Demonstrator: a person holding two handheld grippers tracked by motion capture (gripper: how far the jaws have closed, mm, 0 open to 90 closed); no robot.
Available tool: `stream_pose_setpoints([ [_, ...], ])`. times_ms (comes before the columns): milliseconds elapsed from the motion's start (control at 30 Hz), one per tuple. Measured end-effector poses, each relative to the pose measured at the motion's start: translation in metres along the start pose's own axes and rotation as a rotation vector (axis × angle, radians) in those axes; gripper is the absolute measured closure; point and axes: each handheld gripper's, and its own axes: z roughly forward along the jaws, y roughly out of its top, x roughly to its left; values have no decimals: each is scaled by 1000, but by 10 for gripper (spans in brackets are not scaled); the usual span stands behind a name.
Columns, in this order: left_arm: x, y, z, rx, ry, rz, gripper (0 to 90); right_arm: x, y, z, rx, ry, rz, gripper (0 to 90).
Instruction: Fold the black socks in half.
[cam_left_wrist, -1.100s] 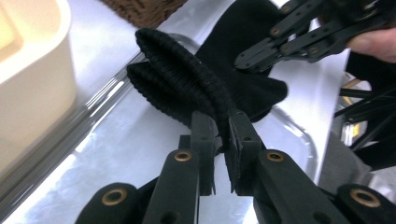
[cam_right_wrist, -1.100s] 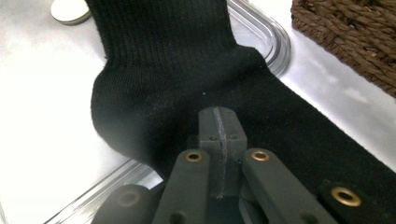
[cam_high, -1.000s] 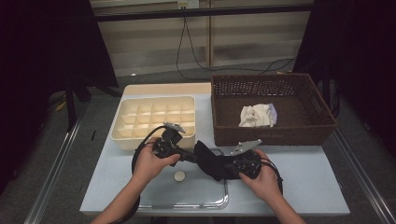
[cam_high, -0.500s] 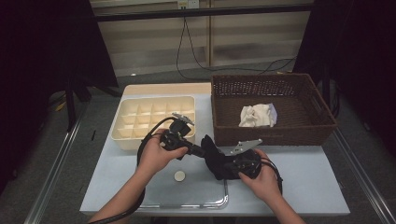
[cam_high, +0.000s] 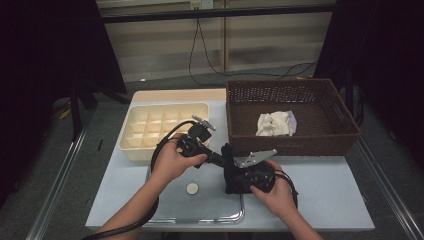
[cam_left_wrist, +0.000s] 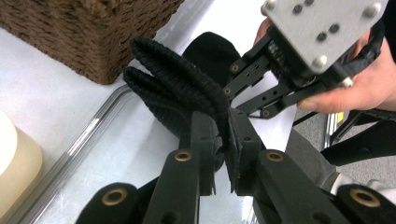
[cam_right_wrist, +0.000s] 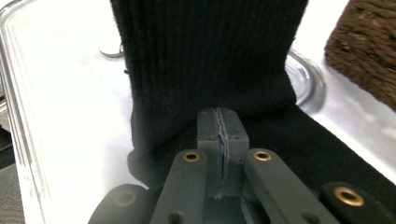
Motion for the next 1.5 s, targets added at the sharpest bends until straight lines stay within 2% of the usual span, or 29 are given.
stream_pose_setpoints([
  [33,-2,1,1,-3,3,-12,830,1,0,1,-1,-1,1,895],
  [67,-1,2,0,18,-3,6,830,2,1,2,-3,4,-5,895],
  [133,-2,3,2,19,-14,0,830,4,2,4,1,9,-7,895],
  [267,-2,5,9,51,-21,34,830,7,1,7,22,24,-13,894],
  [300,-3,5,11,48,-30,19,830,7,1,7,25,18,-15,894],
  [533,-4,8,20,63,-33,42,830,-10,-8,-12,29,-11,33,894],
  [633,-6,10,23,52,-38,29,830,-17,-14,-18,34,-21,54,894],
  [800,-7,13,27,52,-35,40,830,-22,-21,-22,50,-33,71,896],
  [867,-8,16,30,64,-35,51,830,-23,-24,-18,76,-35,74,900],
  [900,-10,16,33,52,-37,40,830,-24,-25,-17,68,-31,70,900],
  [933,-10,17,34,59,-36,55,830,-25,-25,-17,67,-22,78,900],
  [967,-11,18,36,54,-37,44,830,-25,-25,-17,69,-19,76,898],
  [1033,-10,19,39,64,-41,56,830,-26,-25,-19,70,-24,85,895],
  [1067,-11,19,41,52,-41,48,830,-27,-25,-21,69,-28,85,894],
  [1133,-9,19,42,60,-40,61,830,-31,-24,-29,48,-39,98,894],
  [1233,-9,19,46,56,-40,50,830,-38,-26,-40,33,-62,124,896],
  [1400,-11,21,52,50,-33,48,829,-41,-36,-34,89,-62,138,900],
  [1433,-12,21,54,41,-31,45,830,-42,-36,-33,79,-56,146,900],
  [1500,-13,22,57,55,-30,59,829,-42,-37,-33,78,-52,138,900],
])
